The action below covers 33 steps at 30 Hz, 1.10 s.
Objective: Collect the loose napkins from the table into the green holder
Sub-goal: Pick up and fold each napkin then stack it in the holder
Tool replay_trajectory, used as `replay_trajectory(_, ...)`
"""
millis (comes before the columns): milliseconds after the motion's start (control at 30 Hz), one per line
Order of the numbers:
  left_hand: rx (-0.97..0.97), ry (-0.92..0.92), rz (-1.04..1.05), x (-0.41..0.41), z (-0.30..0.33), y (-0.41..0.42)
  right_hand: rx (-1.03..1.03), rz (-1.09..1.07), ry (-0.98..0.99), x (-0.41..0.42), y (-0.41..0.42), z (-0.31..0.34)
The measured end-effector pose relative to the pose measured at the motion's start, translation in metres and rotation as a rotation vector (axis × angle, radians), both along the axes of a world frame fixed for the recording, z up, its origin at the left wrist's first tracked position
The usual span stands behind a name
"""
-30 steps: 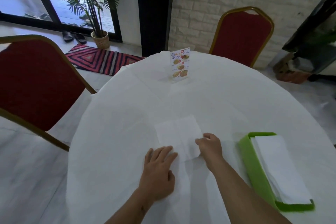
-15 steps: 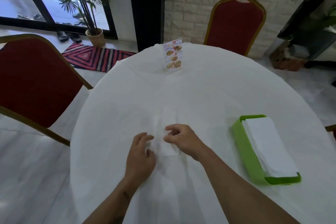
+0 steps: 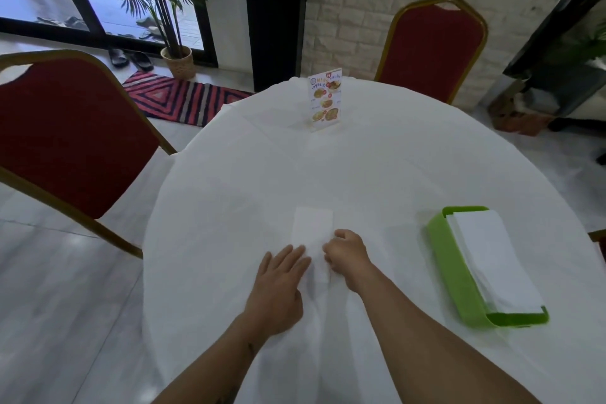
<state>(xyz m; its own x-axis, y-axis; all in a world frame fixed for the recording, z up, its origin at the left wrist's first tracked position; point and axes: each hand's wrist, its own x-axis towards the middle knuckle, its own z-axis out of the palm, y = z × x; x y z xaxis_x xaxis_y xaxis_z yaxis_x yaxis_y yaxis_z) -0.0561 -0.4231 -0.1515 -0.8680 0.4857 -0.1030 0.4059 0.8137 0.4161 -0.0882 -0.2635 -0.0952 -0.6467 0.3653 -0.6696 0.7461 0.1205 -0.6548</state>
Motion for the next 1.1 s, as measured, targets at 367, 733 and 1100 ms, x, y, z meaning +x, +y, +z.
replay_trajectory(367, 0.094, -0.021, 0.009, 0.025, 0.007, -0.011, 0.019, -0.056, 0.121, 0.016, -0.011, -0.004)
replay_trajectory(733, 0.463, -0.111, 0.387, 0.020, 0.046, 0.047, 0.007, 0.110, 0.291, 0.039, 0.072, 0.052)
replay_trajectory(1100, 0.739, -0.286, 0.499, 0.052, 0.103, 0.196, 0.125, -0.052, 0.332, 0.087, 0.251, 0.099)
